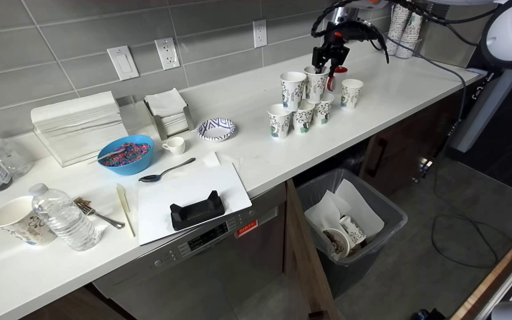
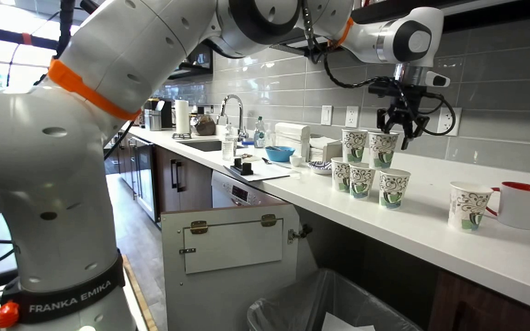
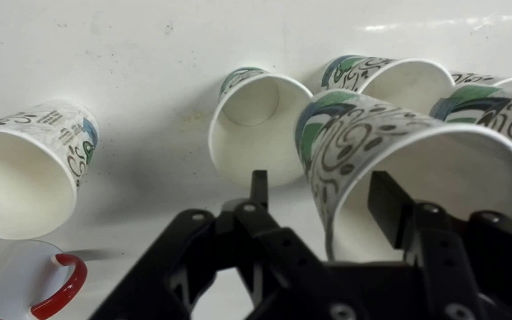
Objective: Stack the paper cups on top of each other
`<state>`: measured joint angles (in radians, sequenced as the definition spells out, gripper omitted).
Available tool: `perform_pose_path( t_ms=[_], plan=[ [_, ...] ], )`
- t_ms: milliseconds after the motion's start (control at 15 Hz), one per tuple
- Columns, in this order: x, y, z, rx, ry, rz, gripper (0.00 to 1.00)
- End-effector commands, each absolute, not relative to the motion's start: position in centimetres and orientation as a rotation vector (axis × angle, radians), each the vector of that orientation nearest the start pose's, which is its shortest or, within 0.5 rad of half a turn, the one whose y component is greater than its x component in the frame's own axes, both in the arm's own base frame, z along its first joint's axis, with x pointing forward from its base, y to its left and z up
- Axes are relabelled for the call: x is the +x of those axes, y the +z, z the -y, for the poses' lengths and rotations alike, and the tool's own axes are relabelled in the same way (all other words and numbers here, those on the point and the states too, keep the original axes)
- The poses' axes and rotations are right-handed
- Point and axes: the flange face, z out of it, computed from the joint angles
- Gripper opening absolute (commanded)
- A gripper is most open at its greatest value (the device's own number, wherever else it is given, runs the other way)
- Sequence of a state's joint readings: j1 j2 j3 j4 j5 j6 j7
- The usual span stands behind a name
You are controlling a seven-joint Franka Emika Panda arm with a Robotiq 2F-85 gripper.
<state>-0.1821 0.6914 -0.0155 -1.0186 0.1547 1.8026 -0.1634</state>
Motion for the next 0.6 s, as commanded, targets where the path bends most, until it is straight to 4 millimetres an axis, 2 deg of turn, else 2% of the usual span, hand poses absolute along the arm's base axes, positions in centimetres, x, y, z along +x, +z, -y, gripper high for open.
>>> perform_pose_path(
  t_ms=[0, 67, 267, 533],
  plan=[
    [74.3, 46.7, 14.3, -3.006, -0.231, -0.135, 0.95],
    [74.3, 47.1, 14.6, -3.000, -0.244, -0.146, 1.00],
    [73.4, 49.1, 15.9, -2.951, -0.278, -0.145, 1.00],
    [72.2, 51.4, 19.5, -2.957, -0.359, -0.260, 1.00]
  ],
)
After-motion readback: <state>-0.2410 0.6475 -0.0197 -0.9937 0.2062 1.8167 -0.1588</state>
